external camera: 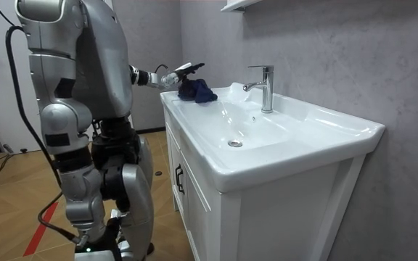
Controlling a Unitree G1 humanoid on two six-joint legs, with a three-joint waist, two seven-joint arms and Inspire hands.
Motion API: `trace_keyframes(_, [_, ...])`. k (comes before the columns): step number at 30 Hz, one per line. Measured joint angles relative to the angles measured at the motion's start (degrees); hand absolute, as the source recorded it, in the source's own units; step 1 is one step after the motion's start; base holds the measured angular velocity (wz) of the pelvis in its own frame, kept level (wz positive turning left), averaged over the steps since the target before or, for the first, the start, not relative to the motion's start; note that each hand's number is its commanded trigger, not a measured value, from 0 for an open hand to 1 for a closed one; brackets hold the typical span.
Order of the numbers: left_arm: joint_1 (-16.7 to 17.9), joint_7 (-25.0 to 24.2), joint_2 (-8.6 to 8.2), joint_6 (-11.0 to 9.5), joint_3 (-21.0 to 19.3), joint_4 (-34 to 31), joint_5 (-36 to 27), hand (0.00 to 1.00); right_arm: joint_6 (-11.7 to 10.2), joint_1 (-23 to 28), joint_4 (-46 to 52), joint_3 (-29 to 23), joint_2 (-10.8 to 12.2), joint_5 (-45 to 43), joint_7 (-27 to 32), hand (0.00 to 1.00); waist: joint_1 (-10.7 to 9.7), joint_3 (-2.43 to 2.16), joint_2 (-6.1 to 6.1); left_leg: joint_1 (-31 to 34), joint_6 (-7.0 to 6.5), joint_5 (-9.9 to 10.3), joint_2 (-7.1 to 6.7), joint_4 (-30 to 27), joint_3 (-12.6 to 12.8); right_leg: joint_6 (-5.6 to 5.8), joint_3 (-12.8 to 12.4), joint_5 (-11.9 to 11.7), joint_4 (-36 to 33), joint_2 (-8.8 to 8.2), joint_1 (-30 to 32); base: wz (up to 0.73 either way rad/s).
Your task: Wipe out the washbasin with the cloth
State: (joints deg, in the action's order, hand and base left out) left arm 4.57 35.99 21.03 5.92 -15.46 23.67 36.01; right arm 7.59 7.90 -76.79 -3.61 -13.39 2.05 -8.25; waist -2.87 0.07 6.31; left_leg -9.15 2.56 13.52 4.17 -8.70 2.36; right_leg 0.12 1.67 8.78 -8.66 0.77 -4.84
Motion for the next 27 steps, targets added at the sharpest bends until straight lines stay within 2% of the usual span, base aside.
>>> trace_keyframes(8, [-0.01,0.04,0.00,0.00,0.00,-0.25,0.06,0.00,0.03,-0.27,0.51,0.10,-0.01,-0.10,-0.17,0.00,-0.12,-0.04,-0.06,0.07,0.00,0.00,-0.01,-0.09,-0.01,0.00,0.05,0.01,-0.09,-0.01,0.27,0.00])
trace_keyframes(12, [-0.21,0.03,-0.04,-0.03,0.00,-2.15,-2.75,0.00,0.13,-0.24,0.60,0.17,-0.07,0.32,-0.62,0.00,0.16,-0.33,-0.09,0.48,0.00,0.00,-0.01,-0.10,-0.01,0.00,0.02,0.00,-0.38,-0.02,0.83,0.00])
trace_keyframes(14, [-1.02,0.01,-0.04,-0.03,-0.16,-2.38,-7.11,0.00,-0.01,-0.18,0.73,0.18,-0.05,0.22,-0.52,0.00,0.24,-0.36,-0.01,0.58,-0.01,0.00,0.00,-0.10,0.01,0.00,0.03,0.01,-0.63,-0.01,0.81,0.00])
trace_keyframes(17, [-1.85,-0.19,-0.05,-0.07,-0.18,-3.23,-9.74,0.00,-0.04,-0.25,0.78,0.10,0.10,0.20,0.11,0.00,0.31,-0.34,-0.02,0.59,-0.01,-0.01,0.01,-0.10,0.04,-0.02,0.04,0.17,-1.01,-0.02,1.04,0.00])
trace_keyframes(22, [-1.94,-0.95,-0.05,-2.35,-0.17,-7.24,-14.59,0.00,-0.50,-0.29,0.73,0.03,0.14,0.18,0.59,0.00,0.21,-0.07,-0.40,0.61,-0.04,-0.02,0.00,-0.17,-0.04,-0.04,0.06,0.34,-1.26,-0.04,1.00,0.00])
trace_keyframes(24, [-1.94,-2.46,-0.05,-2.79,-0.20,-10.43,-22.45,0.00,-0.53,-0.51,0.68,0.03,0.13,0.17,0.57,0.00,0.28,0.07,-0.71,0.96,-0.04,-0.02,-0.05,-0.62,-0.05,-0.06,0.06,0.37,-1.39,-0.08,1.72,0.00])
trace_keyframes(27, [-2.05,-4.23,-0.05,-2.82,-0.53,-12.01,-31.02,0.00,-0.33,-1.03,-0.15,-0.06,0.15,0.16,0.56,0.00,0.25,0.13,-0.81,1.18,-0.04,-0.02,-0.07,-0.66,-0.03,-0.09,0.06,0.62,-1.99,-0.09,2.21,0.00])
